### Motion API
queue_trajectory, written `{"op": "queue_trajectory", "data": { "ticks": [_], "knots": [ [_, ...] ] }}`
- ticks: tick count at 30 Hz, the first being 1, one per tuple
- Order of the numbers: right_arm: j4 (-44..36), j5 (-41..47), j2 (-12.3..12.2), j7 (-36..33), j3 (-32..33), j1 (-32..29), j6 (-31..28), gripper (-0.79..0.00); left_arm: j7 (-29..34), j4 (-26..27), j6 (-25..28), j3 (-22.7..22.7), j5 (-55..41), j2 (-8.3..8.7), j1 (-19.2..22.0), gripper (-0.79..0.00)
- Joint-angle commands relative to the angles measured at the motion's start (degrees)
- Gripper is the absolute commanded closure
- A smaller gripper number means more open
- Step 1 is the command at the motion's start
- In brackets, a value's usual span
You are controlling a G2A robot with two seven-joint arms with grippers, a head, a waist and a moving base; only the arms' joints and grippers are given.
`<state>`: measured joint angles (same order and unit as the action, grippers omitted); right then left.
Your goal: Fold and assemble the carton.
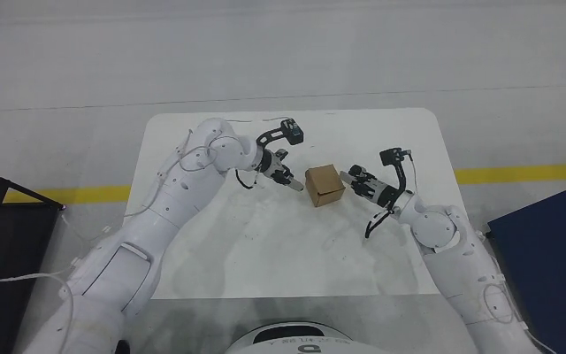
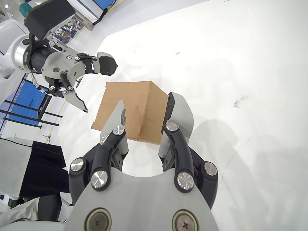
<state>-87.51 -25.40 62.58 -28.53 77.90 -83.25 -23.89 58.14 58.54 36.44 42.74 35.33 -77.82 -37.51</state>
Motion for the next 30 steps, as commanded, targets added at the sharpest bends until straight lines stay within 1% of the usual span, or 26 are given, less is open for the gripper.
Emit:
{"op": "queue_trajectory", "data": {
  "ticks": [1, 5, 10, 17, 23, 30],
  "knots": [
    [-0.1, 0.2, 0.0, -0.2, -0.1, 0.1, -0.4, -0.372, -0.9, -0.6, -0.3, -1.1, 1.3, -0.37, 0.6, -0.785],
    [0.0, 0.1, 0.0, -0.7, -0.4, 0.4, -0.6, -0.382, -2.9, -3.3, -0.3, -3.6, 3.8, -1.44, 2.0, -0.785],
    [-0.1, 0.3, 0.0, -1.1, -1.0, 0.9, -0.6, -0.376, -6.4, -6.7, 1.1, -5.4, 2.4, -3.00, 4.0, -0.785],
    [-0.6, -0.7, 0.0, -1.7, -2.5, 1.5, -1.4, -0.357, -8.6, -10.5, 1.7, -7.5, 2.3, -4.82, 6.5, -0.785],
    [-0.7, -0.9, 0.1, -1.7, -3.2, 1.9, -1.2, -0.357, -10.6, -13.2, 2.9, -8.7, 2.6, -6.00, 8.0, -0.785],
    [-0.7, -2.2, 0.0, -1.2, -3.3, 2.6, -0.7, -0.354, -11.8, -15.9, 4.1, -9.4, 2.4, -6.96, 9.2, -0.785]
  ]
}}
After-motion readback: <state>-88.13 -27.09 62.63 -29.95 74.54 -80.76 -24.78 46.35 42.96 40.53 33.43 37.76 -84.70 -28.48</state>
